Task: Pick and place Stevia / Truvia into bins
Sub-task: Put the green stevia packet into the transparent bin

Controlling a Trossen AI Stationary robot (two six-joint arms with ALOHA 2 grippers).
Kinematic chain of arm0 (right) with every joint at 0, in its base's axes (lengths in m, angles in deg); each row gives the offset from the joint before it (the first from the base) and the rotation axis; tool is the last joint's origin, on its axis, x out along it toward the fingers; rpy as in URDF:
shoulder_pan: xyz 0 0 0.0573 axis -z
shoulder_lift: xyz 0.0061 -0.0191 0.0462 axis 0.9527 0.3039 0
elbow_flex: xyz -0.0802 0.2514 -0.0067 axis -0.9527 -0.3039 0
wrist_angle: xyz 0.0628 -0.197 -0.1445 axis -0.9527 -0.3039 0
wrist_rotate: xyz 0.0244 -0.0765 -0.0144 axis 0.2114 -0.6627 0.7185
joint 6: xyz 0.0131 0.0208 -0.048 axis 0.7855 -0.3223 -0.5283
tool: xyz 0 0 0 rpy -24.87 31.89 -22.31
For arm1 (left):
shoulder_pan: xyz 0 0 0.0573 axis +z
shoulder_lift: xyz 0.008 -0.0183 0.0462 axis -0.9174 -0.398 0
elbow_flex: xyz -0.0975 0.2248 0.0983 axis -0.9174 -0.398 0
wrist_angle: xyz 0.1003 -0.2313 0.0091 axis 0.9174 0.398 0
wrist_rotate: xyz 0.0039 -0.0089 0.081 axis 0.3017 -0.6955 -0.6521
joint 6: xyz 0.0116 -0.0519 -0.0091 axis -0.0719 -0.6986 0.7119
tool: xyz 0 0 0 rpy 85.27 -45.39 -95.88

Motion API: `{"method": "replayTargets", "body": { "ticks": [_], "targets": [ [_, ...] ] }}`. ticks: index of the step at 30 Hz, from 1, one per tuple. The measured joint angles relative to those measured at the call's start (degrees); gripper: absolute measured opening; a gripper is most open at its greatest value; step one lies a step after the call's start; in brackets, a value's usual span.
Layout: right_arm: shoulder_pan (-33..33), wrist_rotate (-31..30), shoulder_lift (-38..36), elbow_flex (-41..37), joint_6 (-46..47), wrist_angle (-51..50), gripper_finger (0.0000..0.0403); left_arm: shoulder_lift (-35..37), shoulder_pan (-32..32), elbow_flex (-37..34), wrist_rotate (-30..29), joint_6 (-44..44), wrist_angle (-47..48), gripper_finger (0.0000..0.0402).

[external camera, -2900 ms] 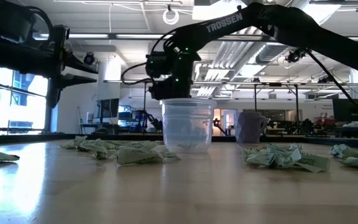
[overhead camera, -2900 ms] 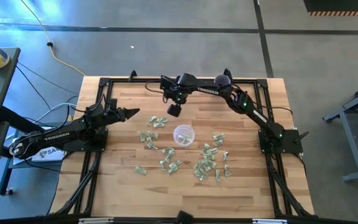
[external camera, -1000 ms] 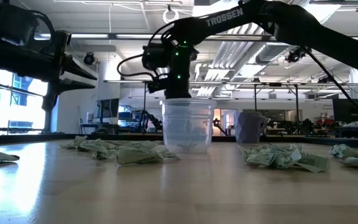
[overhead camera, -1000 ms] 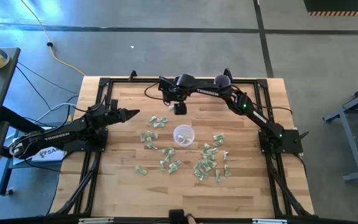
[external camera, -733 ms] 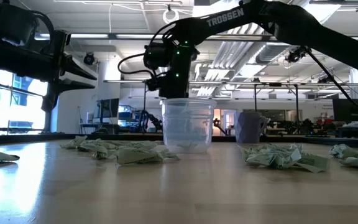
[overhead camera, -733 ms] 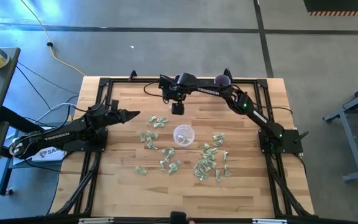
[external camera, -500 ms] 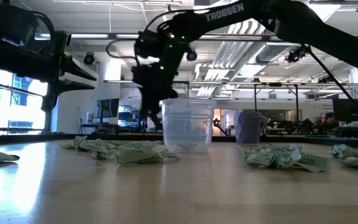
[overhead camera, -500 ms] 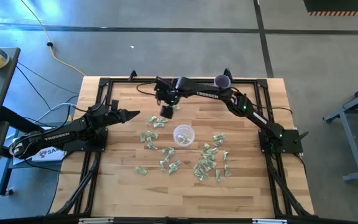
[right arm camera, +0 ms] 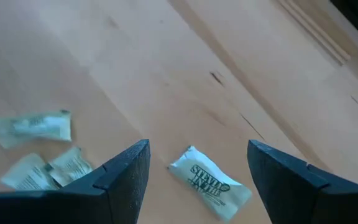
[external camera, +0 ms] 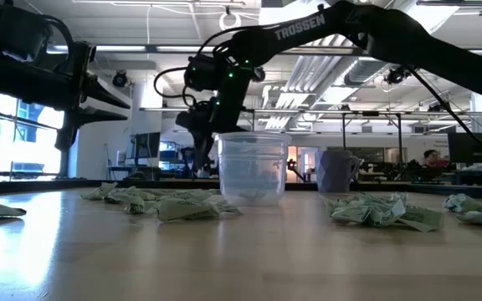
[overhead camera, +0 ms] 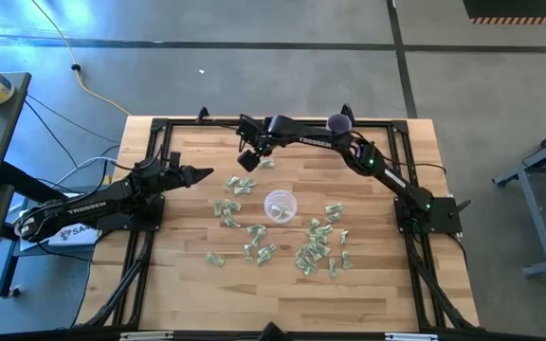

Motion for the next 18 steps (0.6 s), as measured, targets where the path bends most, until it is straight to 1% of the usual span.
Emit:
{"method": "replayTargets", "body": {
  "ticks": [4, 8, 11, 14, 16, 18],
  "targets": [
    [0.45, -1.50, 0.00, 0.00, -4.32, -3.19, 0.0259, 0.01, 0.00, 0.00, 0.04, -1.00, 0.05, 0.0124],
    [1.86, -0.48, -0.02, 0.00, -4.40, -10.55, 0.0259, 0.01, 0.00, 0.00, 0.22, -2.59, 0.05, 0.0124],
    [2.89, 5.02, -0.78, -0.04, -1.80, -15.43, 0.0259, 0.01, 0.00, 0.00, 0.76, -4.03, 0.05, 0.0124],
    [3.70, 11.33, -1.78, 0.00, -0.01, -15.90, 0.0250, 0.00, 0.00, 0.00, 1.75, -4.43, 0.07, 0.0124],
    [4.24, 13.65, -2.03, 0.00, 0.60, -14.88, 0.0228, 0.01, 0.00, 0.00, 1.87, -4.80, 0.07, 0.0124],
    [4.99, 15.76, -2.03, 0.00, 1.68, -14.00, 0.0191, 0.01, 0.00, 0.00, 1.87, -4.80, 0.07, 0.0124]
  ]
}}
